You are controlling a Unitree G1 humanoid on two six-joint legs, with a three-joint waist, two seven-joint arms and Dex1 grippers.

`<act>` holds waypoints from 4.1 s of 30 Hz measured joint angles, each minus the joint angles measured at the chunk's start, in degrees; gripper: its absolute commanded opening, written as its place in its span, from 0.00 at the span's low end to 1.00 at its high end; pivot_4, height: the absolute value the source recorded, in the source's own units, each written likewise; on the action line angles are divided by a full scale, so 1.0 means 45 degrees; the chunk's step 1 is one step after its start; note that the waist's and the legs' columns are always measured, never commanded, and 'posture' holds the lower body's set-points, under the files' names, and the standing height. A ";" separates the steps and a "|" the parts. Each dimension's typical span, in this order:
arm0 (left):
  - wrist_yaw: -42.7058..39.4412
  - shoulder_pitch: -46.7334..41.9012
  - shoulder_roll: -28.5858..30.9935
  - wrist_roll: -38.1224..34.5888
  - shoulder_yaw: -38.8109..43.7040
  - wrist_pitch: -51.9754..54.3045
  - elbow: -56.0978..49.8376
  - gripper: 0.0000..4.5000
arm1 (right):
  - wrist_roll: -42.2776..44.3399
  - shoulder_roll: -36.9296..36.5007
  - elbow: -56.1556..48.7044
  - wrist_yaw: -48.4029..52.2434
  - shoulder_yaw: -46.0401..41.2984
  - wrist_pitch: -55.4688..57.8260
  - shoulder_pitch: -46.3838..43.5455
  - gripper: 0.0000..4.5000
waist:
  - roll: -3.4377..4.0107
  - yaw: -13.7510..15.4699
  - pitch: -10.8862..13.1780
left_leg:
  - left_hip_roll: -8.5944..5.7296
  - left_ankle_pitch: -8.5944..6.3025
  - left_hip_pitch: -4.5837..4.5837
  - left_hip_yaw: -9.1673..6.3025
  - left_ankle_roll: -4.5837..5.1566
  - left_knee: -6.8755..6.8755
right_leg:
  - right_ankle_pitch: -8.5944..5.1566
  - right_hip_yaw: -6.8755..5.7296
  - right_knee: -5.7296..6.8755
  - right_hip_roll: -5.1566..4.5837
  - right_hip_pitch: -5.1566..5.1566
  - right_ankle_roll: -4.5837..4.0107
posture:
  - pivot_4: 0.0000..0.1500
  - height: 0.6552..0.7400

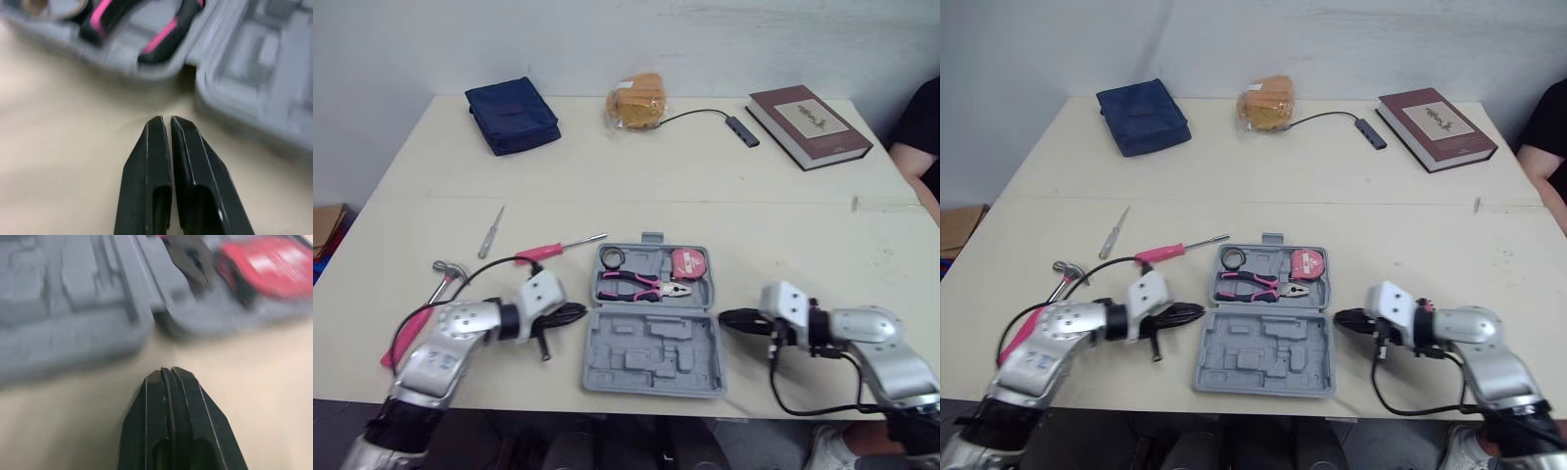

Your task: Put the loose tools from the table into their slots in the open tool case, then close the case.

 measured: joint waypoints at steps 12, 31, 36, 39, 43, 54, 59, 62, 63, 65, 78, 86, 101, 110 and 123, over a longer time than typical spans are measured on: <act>-0.1326 0.1505 0.2461 -0.2064 0.7747 -0.2501 0.4561 1.00 | 0.0518 -0.1555 0.2966 0.0158 -0.4726 -0.1854 0.0949 0.99 | 0.0000 -0.0032 0.0007 | -0.0005 -0.0008 0.0009 0.0019 0.0011 -0.0030 | -0.0012 -0.0004 -0.0025 -0.0011 -0.0004 -0.0023 | 1.00 1.00; -0.0493 0.0689 0.3802 -0.1454 0.8995 -0.5058 1.1109 1.00 | -0.0252 -0.2237 0.9333 0.0461 -0.5132 -0.6023 -0.1116 0.99 | 0.0005 -0.0080 0.0007 | 0.0014 -0.0027 0.0018 0.0027 -0.0025 -0.0068 | -0.0027 0.0004 0.0009 -0.0029 -0.0037 -0.0048 | 1.00 1.00; -0.0134 0.0080 0.3803 -0.1469 0.8332 -0.3904 1.0154 1.00 | 0.0427 -0.1570 0.7626 0.0454 -0.4845 -0.5051 -0.1511 0.99 | 0.0009 -0.0096 0.0008 | 0.0014 -0.0030 0.0011 0.0028 -0.0027 -0.0045 | -0.0025 0.0000 0.0021 -0.0025 -0.0038 -0.0044 | 1.00 1.00; 0.0378 -0.0397 0.3803 -0.1480 0.8102 -0.2848 0.9588 1.00 | 0.0889 -0.1246 0.6735 0.0457 -0.4851 -0.4697 -0.1575 0.99 | 0.0009 -0.0046 0.0008 | 0.0015 -0.0029 0.0012 0.0025 -0.0027 -0.0050 | -0.0024 -0.0003 0.0021 -0.0023 -0.0036 -0.0043 | 1.00 1.00; 0.1594 -0.2065 0.3592 -0.1342 0.5949 0.0606 0.7603 1.00 | 0.2098 -0.0183 0.3889 0.0168 -0.3998 -0.2696 -0.2188 0.99 | 0.0008 -0.0013 0.0009 | 0.0013 -0.0022 0.0006 0.0015 -0.0033 -0.0022 | -0.0021 -0.0004 0.0060 -0.0019 -0.0036 -0.0037 | 1.00 1.00; 0.5369 -0.5750 0.1271 -0.0992 0.3046 0.6310 0.5343 1.00 | 0.2080 0.1002 0.1200 -0.0259 -0.2460 -0.2160 -0.2042 0.99 | 0.0000 0.0026 0.0012 | -0.0009 -0.0002 -0.0077 0.0013 -0.0070 0.0044 | 0.0007 -0.0027 0.0074 0.0008 -0.0063 0.0023 | 1.00 1.00; 0.6464 -0.7428 -0.0135 -0.0028 0.2039 0.6109 0.6940 1.00 | 0.1980 0.1473 0.0513 -0.0665 -0.1875 -0.2120 -0.2083 0.99 | -0.0013 -0.0007 0.0014 | -0.0012 0.0010 -0.0074 0.0015 -0.0080 0.0079 | 0.0010 -0.0021 0.0094 0.0021 -0.0064 0.0027 | 1.00 1.00; 0.6602 -0.7630 -0.0202 0.0580 0.1307 0.6157 0.7815 1.00 | 0.1970 0.1506 0.0108 -0.0896 -0.1812 -0.1925 -0.2069 0.99 | -0.0015 -0.0041 0.0015 | 0.0001 0.0024 -0.0086 0.0040 -0.0103 0.0076 | 0.0010 0.0001 0.0104 0.0041 -0.0096 0.0027 | 1.00 1.00; 0.6582 -0.7640 -0.0199 0.0692 0.1212 0.6226 0.7923 0.88 | 0.1972 0.1507 -0.0019 -0.0960 -0.1812 -0.1903 -0.2069 1.00 | -0.0015 -0.0025 0.0015 | 0.0004 0.0026 -0.0108 0.0040 -0.0105 0.0081 | 0.0010 -0.0002 0.0104 0.0040 -0.0119 0.0027 | 1.00 1.00; 0.6454 -0.7802 -0.0107 0.0792 0.1125 0.6360 0.8054 0.73 | 0.1975 0.1506 -0.0286 -0.1060 -0.1803 -0.1863 -0.2068 1.00 | -0.0018 0.0038 0.0013 | 0.0002 0.0028 -0.0215 0.0033 -0.0106 0.0148 | 0.0010 -0.0006 0.0147 0.0036 -0.0207 0.0028 | 1.00 1.00; 0.6064 -0.7352 -0.0405 0.0745 0.2003 0.5210 0.8353 0.01 | 0.1802 0.1361 -0.0784 -0.1360 -0.1811 -0.1649 -0.1788 1.00 | -0.0020 0.0120 0.0014 | -0.0015 0.0031 -0.0201 0.0039 -0.0091 0.0171 | 0.0011 0.0005 0.0190 0.0019 -0.0199 0.0029 | 1.00 1.00; 0.1946 -0.6406 0.0459 0.0123 0.1851 0.0826 0.4481 0.01 | 0.1681 0.0228 -0.0827 -0.0497 -0.2432 -0.1981 -0.0854 1.00 | -0.0037 0.0340 0.0024 | -0.0014 0.0026 -0.0208 0.0052 -0.0086 0.0167 | 0.0011 0.0013 0.0092 0.0015 -0.0187 0.0030 | 1.00 1.00; -0.2485 -0.7339 -0.0121 -0.0206 -0.4066 0.2755 -0.1108 0.01 | 0.1653 -0.0236 -0.1722 0.0354 -0.2411 -0.1665 0.0459 1.00 | -0.0039 0.0327 0.0025 | -0.0010 -0.0012 -0.0187 0.0098 0.0010 0.0179 | 0.0017 0.0087 0.0112 0.0066 -0.0187 0.0041 | 1.00 1.00; -0.1836 -0.8688 -0.0013 0.2353 -0.7254 0.5349 -0.2232 0.01 | 0.1577 -0.0224 -0.2271 0.0094 -0.2431 -0.1664 0.1339 1.00 | -0.0043 0.0324 0.0027 | -0.0014 -0.0006 -0.0188 0.0112 0.0023 0.0190 | 0.0022 0.0131 0.0109 0.0110 -0.0187 0.0060 | 1.00 1.00; -0.1390 -0.8580 -0.0176 0.3251 -0.7998 0.6319 -0.2482 0.01 | 0.1539 -0.0177 -0.2575 -0.0383 -0.2430 -0.1661 0.1525 1.00 | -0.0044 0.0362 0.0028 | -0.0023 -0.0001 -0.0189 0.0105 0.0028 0.0203 | 0.0022 0.0131 0.0114 0.0094 -0.0184 0.0060 | 1.00 1.00</act>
